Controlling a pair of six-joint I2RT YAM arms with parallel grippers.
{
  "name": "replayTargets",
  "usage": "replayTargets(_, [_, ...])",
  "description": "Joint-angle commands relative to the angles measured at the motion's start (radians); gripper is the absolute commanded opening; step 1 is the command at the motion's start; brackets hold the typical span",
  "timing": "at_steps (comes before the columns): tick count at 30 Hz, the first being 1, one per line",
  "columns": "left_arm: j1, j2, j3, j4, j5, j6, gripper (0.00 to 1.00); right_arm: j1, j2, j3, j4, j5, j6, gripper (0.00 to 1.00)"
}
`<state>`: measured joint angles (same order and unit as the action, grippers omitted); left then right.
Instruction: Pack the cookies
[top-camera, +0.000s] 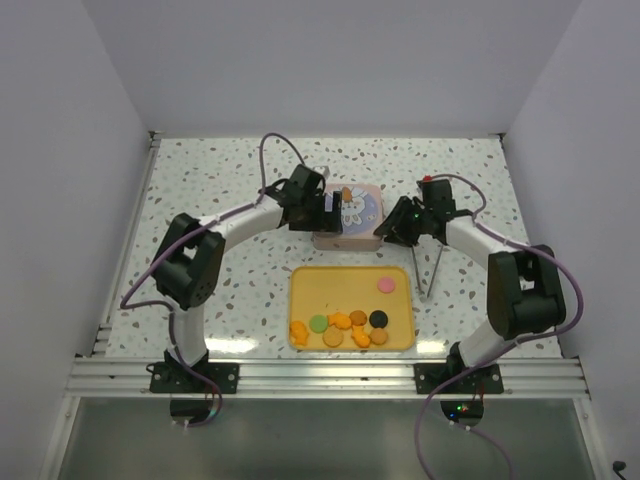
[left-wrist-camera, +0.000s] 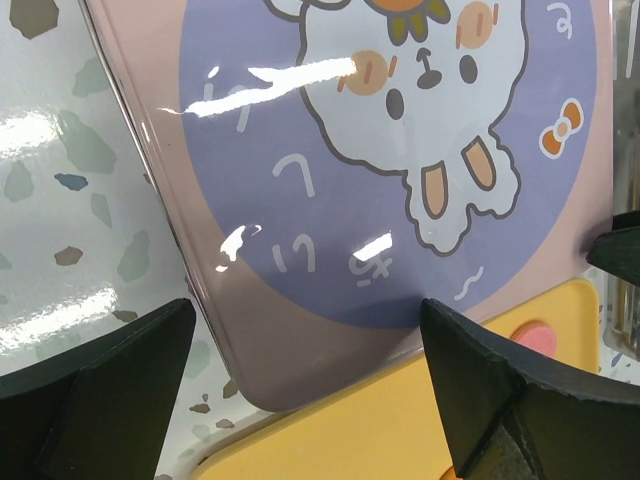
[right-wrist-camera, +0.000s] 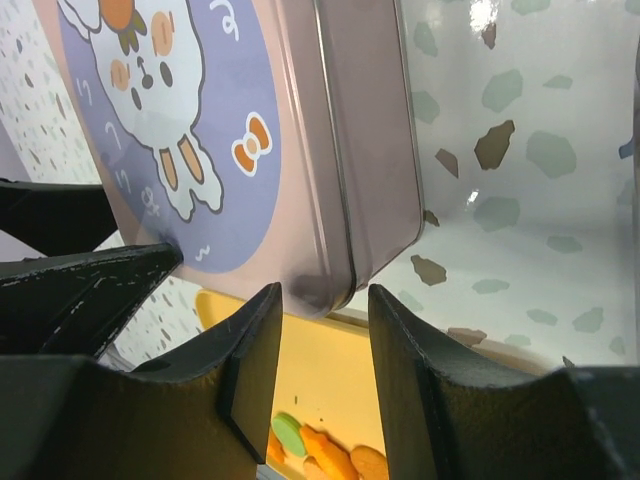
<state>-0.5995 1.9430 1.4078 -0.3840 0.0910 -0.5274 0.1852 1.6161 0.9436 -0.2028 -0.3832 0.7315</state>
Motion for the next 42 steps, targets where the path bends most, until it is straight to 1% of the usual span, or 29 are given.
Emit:
replayTargets(1, [-0.013,0.011,-0.059,-0.115,-0.022,0.038,1.00,0.007,-0.054,-0.005,-0.029,0.014,-0.020,0.43])
replayTargets(8, [-0.020,-0.012,-0.109,-0.098,-0.019,0.029,1.00,0.008,-0.097,-0.017,-0.047,0.021,-0.018,0.43])
replayTargets(15, [-0.019,-0.050,-0.107,-0.108,-0.040,0.020,1.00,0.008,-0.140,-0.019,-0.079,0.030,-0.020,0.43])
replayTargets(18, [-0.017,-0.076,-0.101,-0.112,-0.051,0.017,1.00,0.008,-0.176,0.003,-0.102,0.040,-0.023,0.40])
replayTargets(20, [-0.017,-0.085,-0.096,-0.115,-0.060,0.017,1.00,0.008,-0.185,0.026,-0.095,0.027,-0.015,0.35])
replayTargets(21, [-0.014,-0.096,-0.096,-0.113,-0.066,0.015,1.00,0.008,-0.173,0.040,-0.037,-0.002,0.018,0.10])
replayTargets(22, [-0.014,-0.099,-0.096,-0.113,-0.066,0.014,1.00,0.008,-0.173,0.044,-0.037,-0.012,0.019,0.06])
replayTargets(24, [-0.016,-0.104,-0.099,-0.112,-0.073,0.014,1.00,0.008,-0.144,0.057,0.012,-0.034,0.046,0.02])
replayTargets(29, [-0.006,-0.131,-0.113,-0.099,-0.071,0.012,1.00,0.008,-0.073,0.076,0.132,-0.108,0.107,0.00])
replayTargets(33, [-0.005,-0.167,-0.116,-0.101,-0.048,0.010,1.00,0.008,-0.036,0.090,0.192,-0.123,0.152,0.00])
replayTargets(35, [-0.005,-0.213,-0.133,-0.092,-0.037,0.006,1.00,0.010,-0.012,0.090,0.200,-0.134,0.163,0.00])
replayTargets(36, [-0.005,-0.232,-0.141,-0.084,-0.037,0.003,1.00,0.010,0.001,0.090,0.236,-0.138,0.175,0.00])
replayTargets(40, [-0.003,-0.321,-0.164,-0.067,-0.063,0.000,1.00,0.022,0.042,0.093,0.259,-0.143,0.181,0.00])
replayTargets(42, [0.018,-0.332,-0.164,-0.050,-0.057,-0.002,1.00,0.020,0.039,0.090,0.255,-0.131,0.183,0.00])
